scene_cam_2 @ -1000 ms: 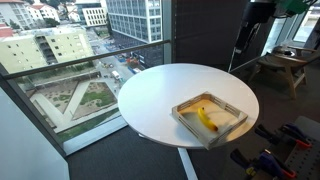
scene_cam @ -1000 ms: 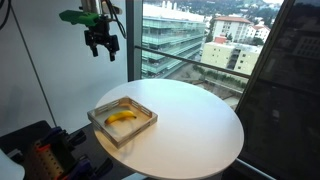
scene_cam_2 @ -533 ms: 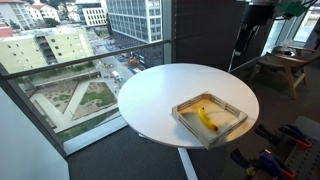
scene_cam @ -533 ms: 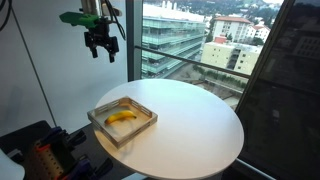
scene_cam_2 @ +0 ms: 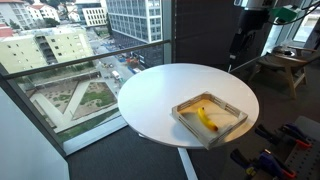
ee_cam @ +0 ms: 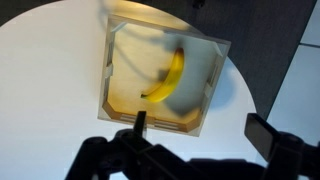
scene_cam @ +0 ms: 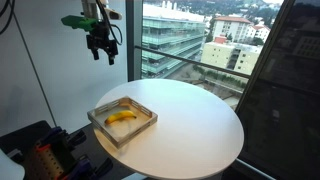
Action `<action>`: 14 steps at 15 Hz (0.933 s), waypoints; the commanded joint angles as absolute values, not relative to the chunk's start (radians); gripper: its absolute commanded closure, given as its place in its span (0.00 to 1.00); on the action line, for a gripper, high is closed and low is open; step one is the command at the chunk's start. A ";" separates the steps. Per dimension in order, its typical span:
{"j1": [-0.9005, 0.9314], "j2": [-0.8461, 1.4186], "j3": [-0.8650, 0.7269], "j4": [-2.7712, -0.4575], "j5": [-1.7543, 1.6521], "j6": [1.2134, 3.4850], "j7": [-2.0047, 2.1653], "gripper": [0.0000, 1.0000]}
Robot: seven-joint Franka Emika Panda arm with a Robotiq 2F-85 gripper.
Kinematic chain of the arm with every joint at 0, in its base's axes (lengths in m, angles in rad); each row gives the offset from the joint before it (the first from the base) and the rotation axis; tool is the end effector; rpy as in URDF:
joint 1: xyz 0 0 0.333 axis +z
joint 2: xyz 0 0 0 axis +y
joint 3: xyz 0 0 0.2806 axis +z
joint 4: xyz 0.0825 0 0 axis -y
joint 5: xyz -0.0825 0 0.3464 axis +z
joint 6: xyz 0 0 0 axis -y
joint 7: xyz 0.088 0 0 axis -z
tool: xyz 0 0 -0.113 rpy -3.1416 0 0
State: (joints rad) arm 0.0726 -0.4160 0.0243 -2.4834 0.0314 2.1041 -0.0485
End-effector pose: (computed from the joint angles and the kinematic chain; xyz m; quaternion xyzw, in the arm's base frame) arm 0.3960 0.0402 0.4208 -0.9977 -0.0640 -0.0181 0.0092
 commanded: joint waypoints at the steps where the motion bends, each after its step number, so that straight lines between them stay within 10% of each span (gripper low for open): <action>1: 0.056 -0.376 0.059 -2.464 0.011 2.125 0.039 0.00; 14: 0.058 -0.228 0.073 -2.459 0.018 2.237 0.121 0.00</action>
